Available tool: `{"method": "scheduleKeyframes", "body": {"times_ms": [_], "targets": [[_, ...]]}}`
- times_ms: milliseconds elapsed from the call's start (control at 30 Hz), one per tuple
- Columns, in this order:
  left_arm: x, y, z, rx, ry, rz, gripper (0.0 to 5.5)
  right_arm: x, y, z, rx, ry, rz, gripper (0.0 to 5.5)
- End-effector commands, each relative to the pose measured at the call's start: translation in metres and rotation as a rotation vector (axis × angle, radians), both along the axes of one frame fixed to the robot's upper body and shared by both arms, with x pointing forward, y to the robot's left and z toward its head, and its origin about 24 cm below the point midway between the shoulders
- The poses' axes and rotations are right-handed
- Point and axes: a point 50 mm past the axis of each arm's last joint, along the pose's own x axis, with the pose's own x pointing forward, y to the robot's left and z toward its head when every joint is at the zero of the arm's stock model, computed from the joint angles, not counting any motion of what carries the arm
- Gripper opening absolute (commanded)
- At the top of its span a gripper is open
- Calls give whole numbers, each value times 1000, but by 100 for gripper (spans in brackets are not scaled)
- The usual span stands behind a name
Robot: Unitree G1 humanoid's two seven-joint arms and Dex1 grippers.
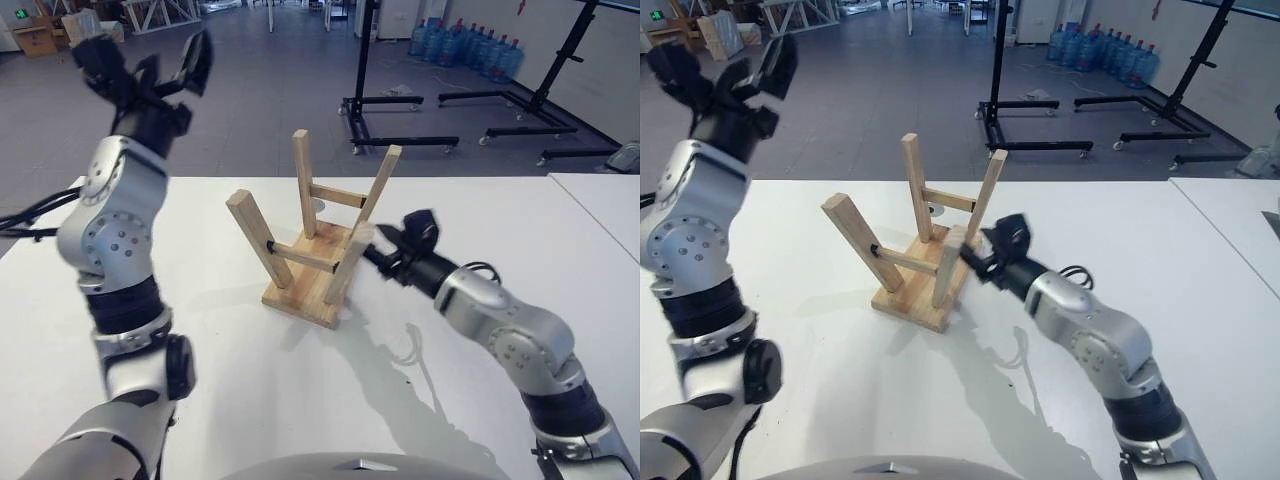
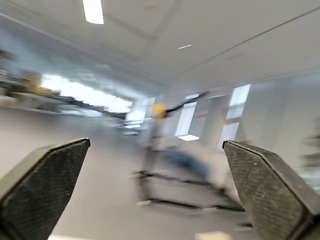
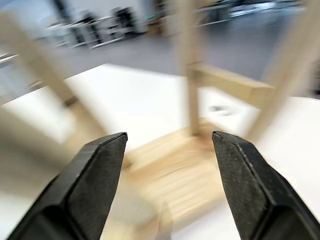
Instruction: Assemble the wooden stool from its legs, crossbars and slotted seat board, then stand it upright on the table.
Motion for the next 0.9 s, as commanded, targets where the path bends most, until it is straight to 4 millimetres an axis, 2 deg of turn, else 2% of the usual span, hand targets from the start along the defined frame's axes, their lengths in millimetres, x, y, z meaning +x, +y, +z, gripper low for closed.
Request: {"method": "scheduleKeyframes", "body": {"times_ms": [33, 167, 200, 267, 333, 400, 433, 500, 600, 667, 767, 900], "targets": [[-4, 21, -28, 39, 82, 92, 488, -31, 5, 5, 64, 50, 266, 311], [-7, 25, -39, 68, 106, 68, 488, -23, -29, -11, 51, 148, 155, 311], [-9, 34, -43, 89, 120, 87, 488, -28, -37, -17, 49, 194, 157, 311], [-18, 67, -58, 125, 185, 122, 488, -33, -55, -32, 13, 256, 124, 311], [-27, 94, -85, 172, 321, 22, 488, -26, -70, -40, -11, 252, 66, 311], [-40, 106, -119, 270, 505, -220, 488, -12, -77, -41, 23, 225, 33, 311], [-54, 101, -133, 298, 596, -425, 488, -5, -79, -42, 23, 208, 26, 311], [-70, 91, -149, 306, 701, -688, 488, 4, -81, -44, 16, 190, 44, 311], [-77, 59, -158, 311, 765, -1021, 488, 9, -77, -49, 49, 212, 155, 311], [-76, 48, -163, 339, 789, -1127, 488, 17, -76, -54, 39, 212, 185, 311], [-69, 37, -169, 378, 799, -1198, 488, 27, -68, -59, -12, 195, 267, 311], [-47, 34, -171, 453, 754, -1119, 488, 39, -61, -64, -73, 158, 308, 311]]}}
